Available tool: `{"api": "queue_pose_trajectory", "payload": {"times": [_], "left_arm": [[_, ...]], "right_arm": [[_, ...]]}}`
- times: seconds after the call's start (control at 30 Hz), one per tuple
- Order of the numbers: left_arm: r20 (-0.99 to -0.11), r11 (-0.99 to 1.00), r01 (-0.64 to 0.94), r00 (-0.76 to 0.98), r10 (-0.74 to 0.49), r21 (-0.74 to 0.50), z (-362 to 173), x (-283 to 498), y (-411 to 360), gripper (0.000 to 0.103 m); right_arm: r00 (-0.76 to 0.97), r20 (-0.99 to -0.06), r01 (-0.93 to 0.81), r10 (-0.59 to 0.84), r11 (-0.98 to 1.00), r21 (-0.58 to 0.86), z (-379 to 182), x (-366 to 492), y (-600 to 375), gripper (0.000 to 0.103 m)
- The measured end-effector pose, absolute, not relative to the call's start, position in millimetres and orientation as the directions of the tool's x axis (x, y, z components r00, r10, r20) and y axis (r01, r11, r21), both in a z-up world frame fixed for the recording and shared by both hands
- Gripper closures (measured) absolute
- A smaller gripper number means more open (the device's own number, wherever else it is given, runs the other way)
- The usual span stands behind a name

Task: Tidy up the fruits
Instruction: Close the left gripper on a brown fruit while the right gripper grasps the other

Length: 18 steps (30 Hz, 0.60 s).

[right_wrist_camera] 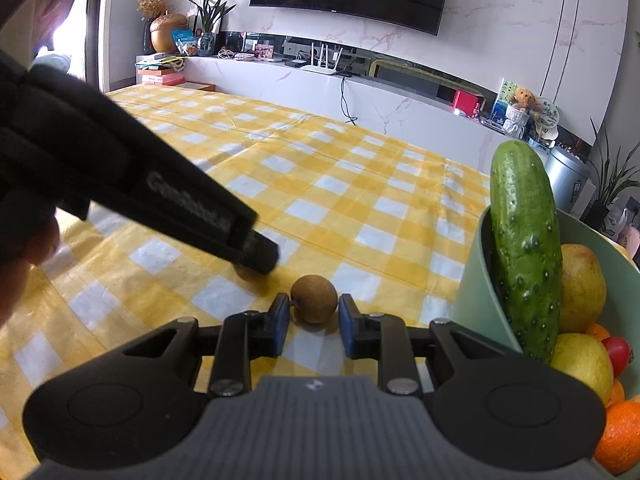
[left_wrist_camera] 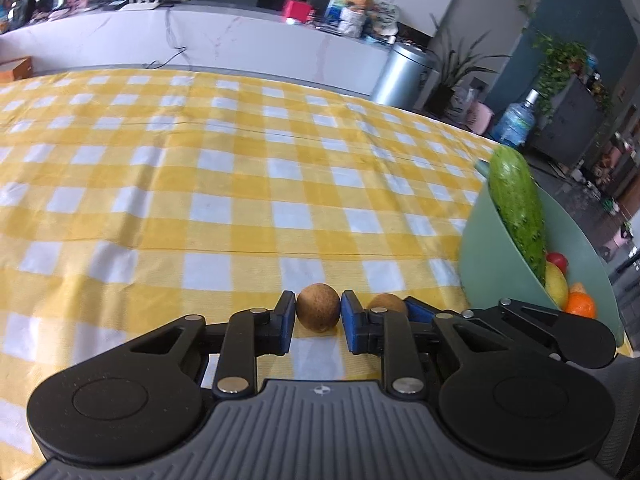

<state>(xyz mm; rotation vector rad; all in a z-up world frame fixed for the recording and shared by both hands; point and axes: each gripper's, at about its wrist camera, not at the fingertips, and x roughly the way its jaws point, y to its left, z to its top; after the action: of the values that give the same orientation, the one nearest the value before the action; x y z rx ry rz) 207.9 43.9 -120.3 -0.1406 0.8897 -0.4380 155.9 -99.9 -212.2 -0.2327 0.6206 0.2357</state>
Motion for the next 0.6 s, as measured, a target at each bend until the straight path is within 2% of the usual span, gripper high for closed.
{"api": "queue_pose_trajectory", "payload": {"times": [0.3,0.4,0.6], "left_arm": [[-0.736,0.922,0.322,0.568,-0.369,-0.213,-120.1,203.4,40.0,0.075],[-0.753,0.913,0.343,0.536,-0.383,-0.220,-125.2,202.6,35.6,0.071],[-0.747,0.916,0.357,0.555,-0.366,-0.183,-124.9,198.3,30.3,0.075]], "right_arm": [[0.788,-0.598,-0.284,0.148,0.949,-0.139,-212.3,157.6,-98.9,0.080],[0.788,-0.598,-0.283,0.148,0.949,-0.138,-212.4,157.6,-98.9,0.080],[0.789,-0.597,-0.284,0.147,0.949,-0.141,-212.9,158.1,-99.7,0.081]]}}
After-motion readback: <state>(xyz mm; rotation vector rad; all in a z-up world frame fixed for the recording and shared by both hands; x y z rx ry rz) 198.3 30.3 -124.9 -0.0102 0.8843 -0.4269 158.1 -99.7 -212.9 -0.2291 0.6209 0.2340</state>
